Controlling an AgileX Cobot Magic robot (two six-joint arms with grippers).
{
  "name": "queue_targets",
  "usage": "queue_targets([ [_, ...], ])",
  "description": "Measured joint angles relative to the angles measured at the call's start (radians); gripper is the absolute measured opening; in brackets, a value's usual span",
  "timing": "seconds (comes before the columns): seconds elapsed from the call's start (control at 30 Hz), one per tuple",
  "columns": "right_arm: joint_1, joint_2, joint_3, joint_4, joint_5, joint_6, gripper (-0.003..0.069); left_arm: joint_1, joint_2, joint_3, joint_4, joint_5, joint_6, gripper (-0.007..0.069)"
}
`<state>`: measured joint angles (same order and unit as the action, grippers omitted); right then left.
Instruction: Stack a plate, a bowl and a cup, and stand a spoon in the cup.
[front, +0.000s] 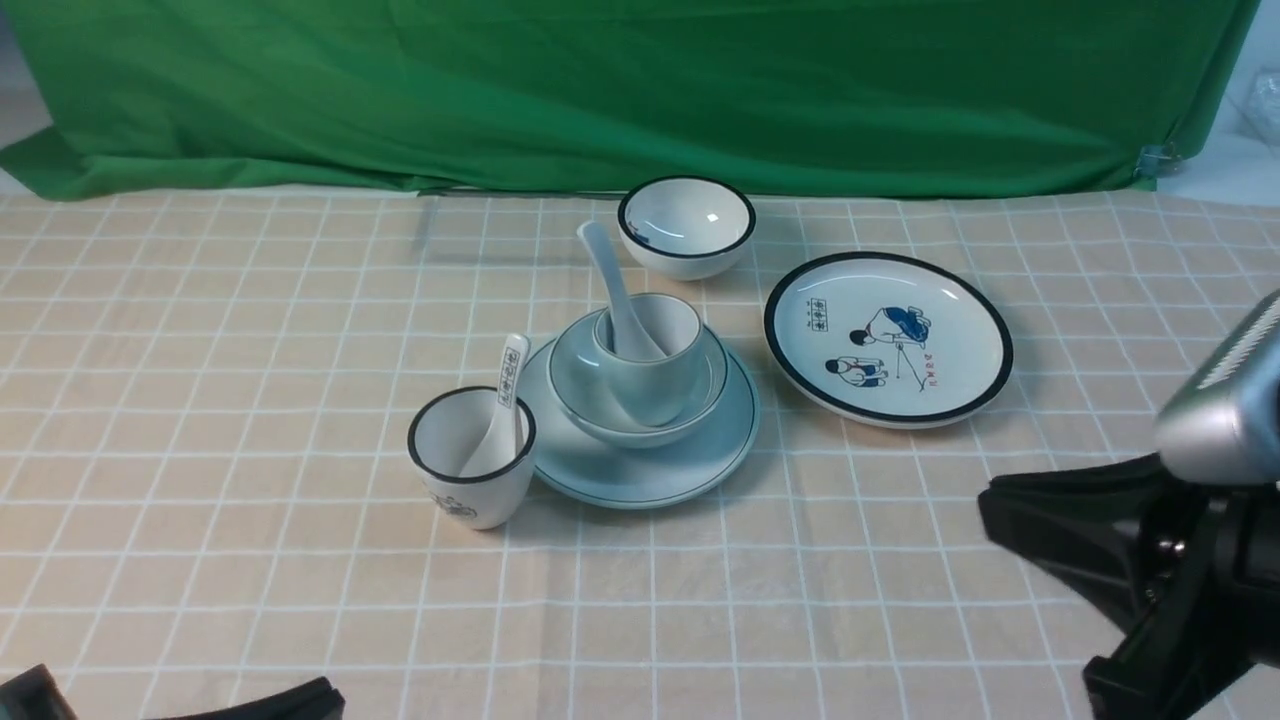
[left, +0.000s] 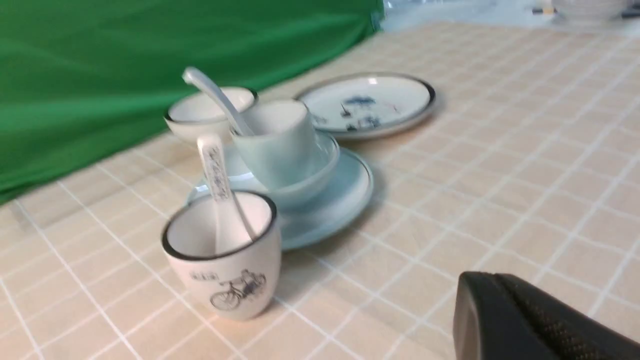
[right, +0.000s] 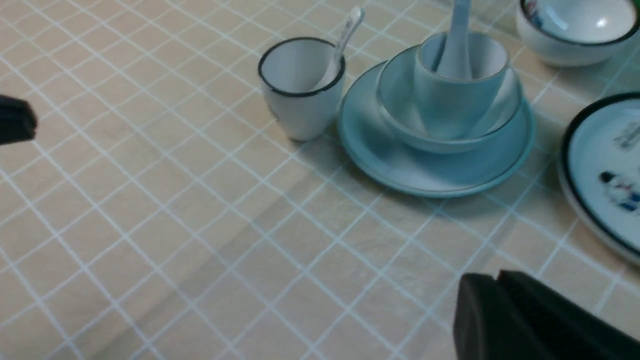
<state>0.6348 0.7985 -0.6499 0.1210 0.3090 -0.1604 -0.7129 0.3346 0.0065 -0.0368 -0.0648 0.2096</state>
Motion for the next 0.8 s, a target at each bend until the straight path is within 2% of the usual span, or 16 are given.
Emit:
queue_targets([
  [0.03,-0.008,-0.013,0.009,0.0,-0.002,-0.004,0.0036,0.0,0.0,0.0,0.0,0.002,0.0,0.0001],
  [0.07,-0.099,-0.08,0.064,0.014,-0.019,-0.027,0.0021,0.0,0.0,0.0,0.0,0.004,0.0,0.0001],
  [0.13,-0.167,-0.143,0.127,0.019,-0.033,-0.037,0.0018,0.0,0.0,0.0,0.0,0.005,0.0,0.0001],
  [0.23,-0.351,-0.381,0.377,0.022,-0.104,-0.08,0.0018,0.0,0.0,0.0,0.0,0.005,0.0,0.0001],
  [0.33,-0.445,-0.566,0.568,0.022,-0.184,-0.119,0.0018,0.0,0.0,0.0,0.0,0.005,0.0,0.0001],
  [0.4,-0.479,-0.655,0.631,0.022,-0.181,-0.113,0.0018,0.0,0.0,0.0,0.0,0.005,0.0,0.0001],
  [0.53,-0.526,-0.785,0.657,0.015,-0.074,-0.088,0.0018,0.0,0.0,0.0,0.0,0.007,0.0,0.0001],
  [0.8,-0.536,-0.798,0.657,0.021,-0.049,-0.021,0.002,0.0,0.0,0.0,0.004,0.008,0.0,0.0001],
])
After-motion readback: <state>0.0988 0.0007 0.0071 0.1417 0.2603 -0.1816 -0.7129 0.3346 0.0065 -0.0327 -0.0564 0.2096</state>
